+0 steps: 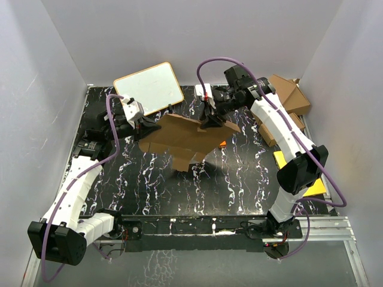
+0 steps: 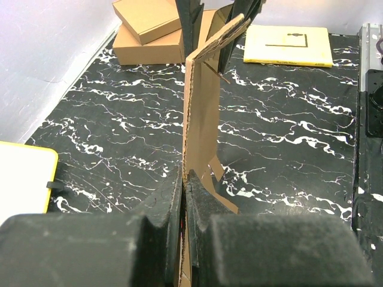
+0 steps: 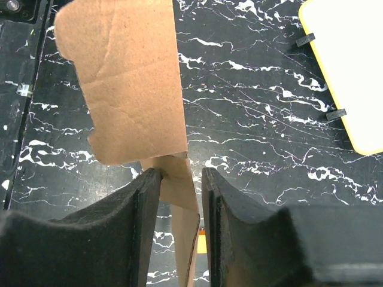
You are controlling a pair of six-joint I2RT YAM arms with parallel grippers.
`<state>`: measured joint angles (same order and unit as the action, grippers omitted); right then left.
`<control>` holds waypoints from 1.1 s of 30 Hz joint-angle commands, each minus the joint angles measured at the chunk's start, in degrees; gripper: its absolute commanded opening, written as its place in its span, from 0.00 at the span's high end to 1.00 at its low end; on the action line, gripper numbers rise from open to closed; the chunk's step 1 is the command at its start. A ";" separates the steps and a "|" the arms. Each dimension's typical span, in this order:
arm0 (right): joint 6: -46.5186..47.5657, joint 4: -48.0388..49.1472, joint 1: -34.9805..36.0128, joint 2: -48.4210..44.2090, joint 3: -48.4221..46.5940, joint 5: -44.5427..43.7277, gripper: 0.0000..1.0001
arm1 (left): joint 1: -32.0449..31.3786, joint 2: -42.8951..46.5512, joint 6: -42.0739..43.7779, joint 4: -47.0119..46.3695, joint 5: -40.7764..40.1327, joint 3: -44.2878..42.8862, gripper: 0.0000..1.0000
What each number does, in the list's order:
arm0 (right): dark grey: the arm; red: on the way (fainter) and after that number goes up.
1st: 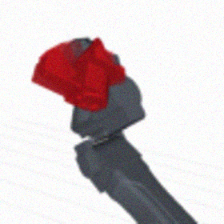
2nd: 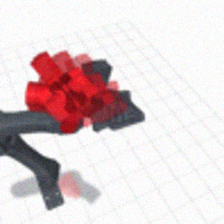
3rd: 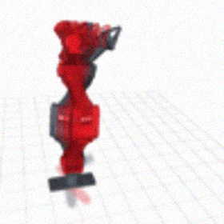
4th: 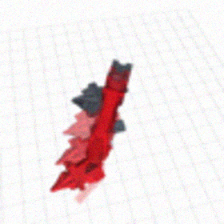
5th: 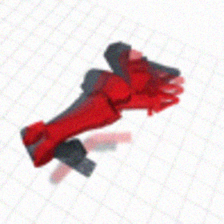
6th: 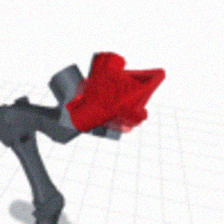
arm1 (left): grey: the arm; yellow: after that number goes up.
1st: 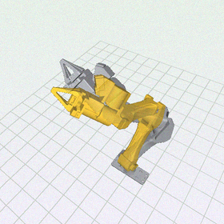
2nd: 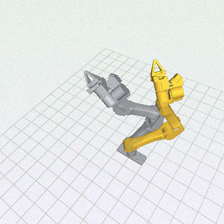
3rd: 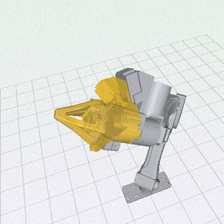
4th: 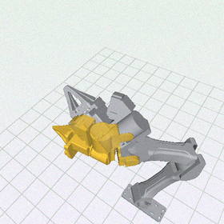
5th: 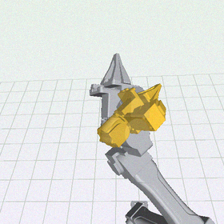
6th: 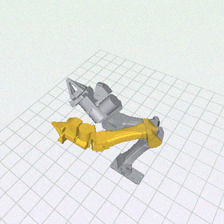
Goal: Fold the paper box
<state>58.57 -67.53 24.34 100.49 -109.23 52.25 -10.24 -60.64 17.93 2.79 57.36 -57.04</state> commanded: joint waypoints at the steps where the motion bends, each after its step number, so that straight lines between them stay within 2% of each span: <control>1: 2.54 0.78 0.41 -0.82 0.08 3.47 0.65 | -0.13 2.08 -0.17 -2.87 2.89 -0.49 1.00; 4: 2.90 0.35 0.47 -0.82 0.07 4.16 0.75 | -0.13 2.09 -0.09 -2.86 2.77 -0.44 1.00; 7: 3.14 -0.03 0.51 -0.82 0.07 4.56 0.91 | -0.09 2.10 -0.05 -2.90 2.43 -0.36 1.00; 14: 1.85 0.43 0.44 -1.90 0.33 4.67 0.92 | -0.13 2.10 -0.10 -2.66 0.57 0.80 1.00; 22: -6.40 3.43 0.39 -2.23 0.30 1.12 0.91 | -0.04 1.87 -1.04 -2.79 -1.44 2.48 1.00; 23: -8.09 3.50 0.40 -2.16 -0.40 1.04 0.81 | -0.02 1.97 -0.78 -2.56 -1.87 2.74 1.00; 25: -12.05 3.52 -0.05 -2.14 -2.72 1.75 0.52 | 0.22 2.64 0.15 -2.01 -2.93 3.79 1.00; 27: -15.70 5.20 -1.68 -3.20 -3.76 4.95 0.37 | 0.45 3.31 0.24 -2.68 -3.68 5.32 1.00; 30: -19.99 7.29 -6.41 -4.72 -4.72 10.55 0.25 | 0.92 3.98 -0.53 -3.83 -3.85 6.95 1.00; 33: -23.39 9.20 -14.09 -5.67 -4.35 15.61 0.23 | 1.31 4.46 -1.95 -5.00 -3.71 7.86 1.00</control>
<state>42.48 -64.18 18.90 99.63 -110.87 58.72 -9.67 -58.61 16.91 0.27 53.15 -50.13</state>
